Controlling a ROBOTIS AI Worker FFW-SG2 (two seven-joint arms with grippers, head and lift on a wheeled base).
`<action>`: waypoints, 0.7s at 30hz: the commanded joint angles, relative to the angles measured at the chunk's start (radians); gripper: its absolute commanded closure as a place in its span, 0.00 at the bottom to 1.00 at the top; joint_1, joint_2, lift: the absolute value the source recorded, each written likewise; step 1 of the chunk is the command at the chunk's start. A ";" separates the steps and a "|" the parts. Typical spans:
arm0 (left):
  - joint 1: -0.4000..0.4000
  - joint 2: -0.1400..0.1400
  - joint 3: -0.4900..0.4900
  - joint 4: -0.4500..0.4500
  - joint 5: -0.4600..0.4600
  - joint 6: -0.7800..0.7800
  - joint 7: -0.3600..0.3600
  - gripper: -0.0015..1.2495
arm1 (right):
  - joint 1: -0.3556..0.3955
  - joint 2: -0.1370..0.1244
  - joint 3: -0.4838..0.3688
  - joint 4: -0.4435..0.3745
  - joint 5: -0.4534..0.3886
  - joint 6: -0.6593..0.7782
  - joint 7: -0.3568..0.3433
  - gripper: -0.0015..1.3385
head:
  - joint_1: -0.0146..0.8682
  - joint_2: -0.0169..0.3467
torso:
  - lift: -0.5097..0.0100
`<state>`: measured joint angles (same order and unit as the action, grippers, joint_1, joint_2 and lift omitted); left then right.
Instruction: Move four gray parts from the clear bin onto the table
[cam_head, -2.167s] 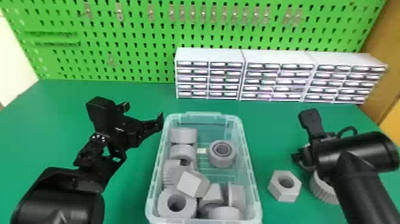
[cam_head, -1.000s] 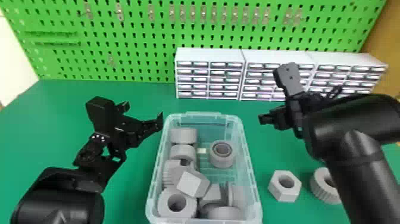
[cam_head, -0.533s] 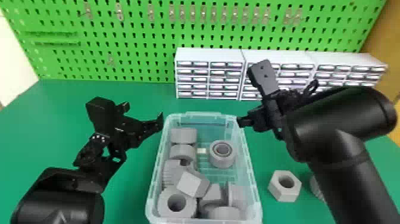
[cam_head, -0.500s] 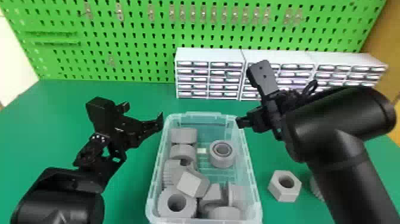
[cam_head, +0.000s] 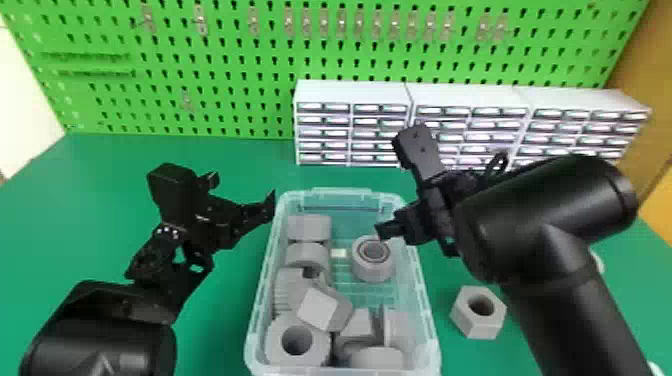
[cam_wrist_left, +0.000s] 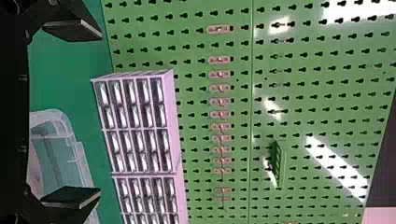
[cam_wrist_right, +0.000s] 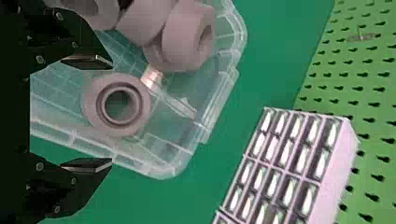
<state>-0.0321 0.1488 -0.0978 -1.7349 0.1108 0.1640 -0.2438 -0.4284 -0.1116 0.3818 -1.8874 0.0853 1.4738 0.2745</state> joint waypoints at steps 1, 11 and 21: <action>0.000 0.000 0.000 0.002 0.000 0.002 0.000 0.09 | -0.004 -0.002 0.006 0.027 -0.047 0.030 0.000 0.39 | 0.78 0.14 | 0.89; 0.000 0.000 0.000 0.002 0.000 0.003 0.000 0.09 | 0.002 -0.006 0.014 0.047 -0.058 0.048 0.000 0.39 | 0.78 0.14 | 0.89; 0.000 0.002 0.000 0.002 0.000 0.003 0.000 0.09 | 0.002 -0.006 0.016 0.050 -0.058 0.048 0.000 0.39 | 0.78 0.14 | 0.89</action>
<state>-0.0322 0.1498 -0.0982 -1.7334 0.1102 0.1672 -0.2439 -0.4263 -0.1181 0.3971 -1.8404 0.0277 1.5217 0.2745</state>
